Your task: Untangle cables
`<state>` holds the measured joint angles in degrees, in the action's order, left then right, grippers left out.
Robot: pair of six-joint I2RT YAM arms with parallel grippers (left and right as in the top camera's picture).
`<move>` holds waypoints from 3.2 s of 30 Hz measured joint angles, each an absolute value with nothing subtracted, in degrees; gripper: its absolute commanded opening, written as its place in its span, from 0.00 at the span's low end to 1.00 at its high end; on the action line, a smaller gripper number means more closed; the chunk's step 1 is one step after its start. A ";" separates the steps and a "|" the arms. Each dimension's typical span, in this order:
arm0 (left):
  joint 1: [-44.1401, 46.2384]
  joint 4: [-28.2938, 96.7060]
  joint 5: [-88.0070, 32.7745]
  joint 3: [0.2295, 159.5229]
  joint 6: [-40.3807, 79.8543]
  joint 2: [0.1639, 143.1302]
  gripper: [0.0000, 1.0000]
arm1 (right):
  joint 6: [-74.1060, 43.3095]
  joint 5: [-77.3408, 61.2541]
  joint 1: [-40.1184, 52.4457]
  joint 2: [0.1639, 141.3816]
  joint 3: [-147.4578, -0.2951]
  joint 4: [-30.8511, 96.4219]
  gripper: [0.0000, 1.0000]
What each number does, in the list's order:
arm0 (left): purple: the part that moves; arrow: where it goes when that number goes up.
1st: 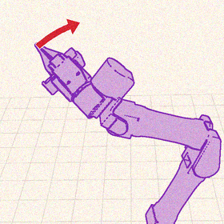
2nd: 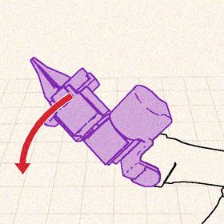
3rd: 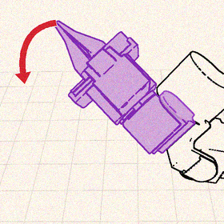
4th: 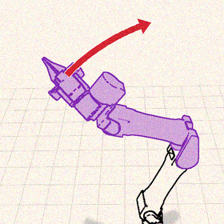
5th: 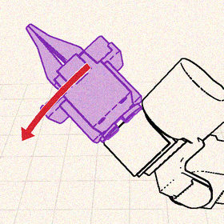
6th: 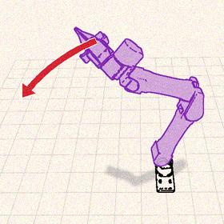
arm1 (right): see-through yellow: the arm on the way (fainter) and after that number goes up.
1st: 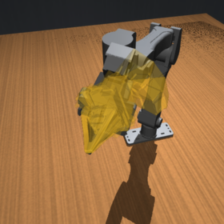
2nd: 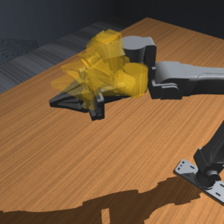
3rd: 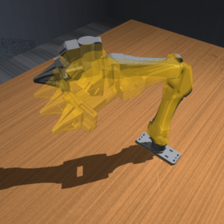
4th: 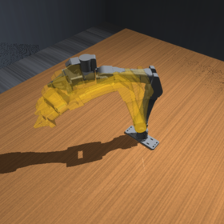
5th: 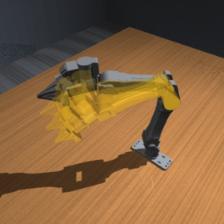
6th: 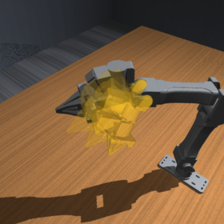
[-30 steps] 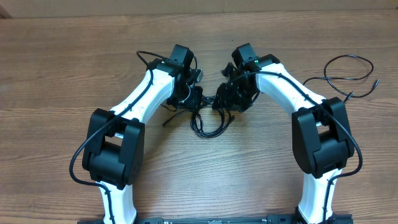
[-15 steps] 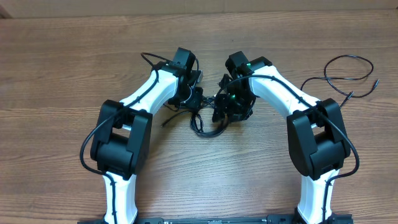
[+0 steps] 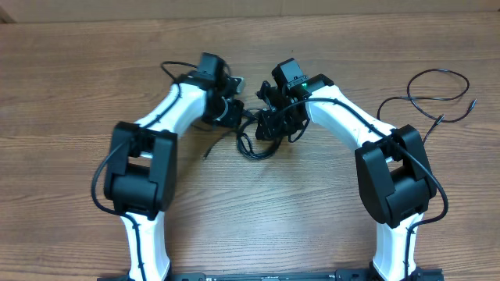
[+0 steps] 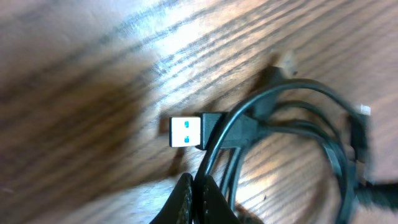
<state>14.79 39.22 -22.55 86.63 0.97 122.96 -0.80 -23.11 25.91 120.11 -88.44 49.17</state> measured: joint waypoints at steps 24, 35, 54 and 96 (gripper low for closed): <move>9.28 40.66 -34.35 86.63 -12.62 123.28 0.05 | 1.50 -9.47 35.07 120.11 -85.91 37.19 0.27; 9.28 40.69 -34.35 86.63 -12.58 123.28 0.05 | 1.50 -10.96 35.07 120.11 -85.91 37.15 0.27; 8.73 40.69 -33.67 86.63 -12.21 123.90 0.06 | 1.50 -11.86 35.35 121.91 -85.91 35.59 0.27; 8.14 40.53 -31.68 86.63 -9.26 124.55 0.04 | 0.78 -15.49 35.24 124.60 -85.91 31.70 0.04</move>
<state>8.14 40.53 -31.68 86.63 -9.26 124.55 0.78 -15.49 35.24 124.60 -85.91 31.70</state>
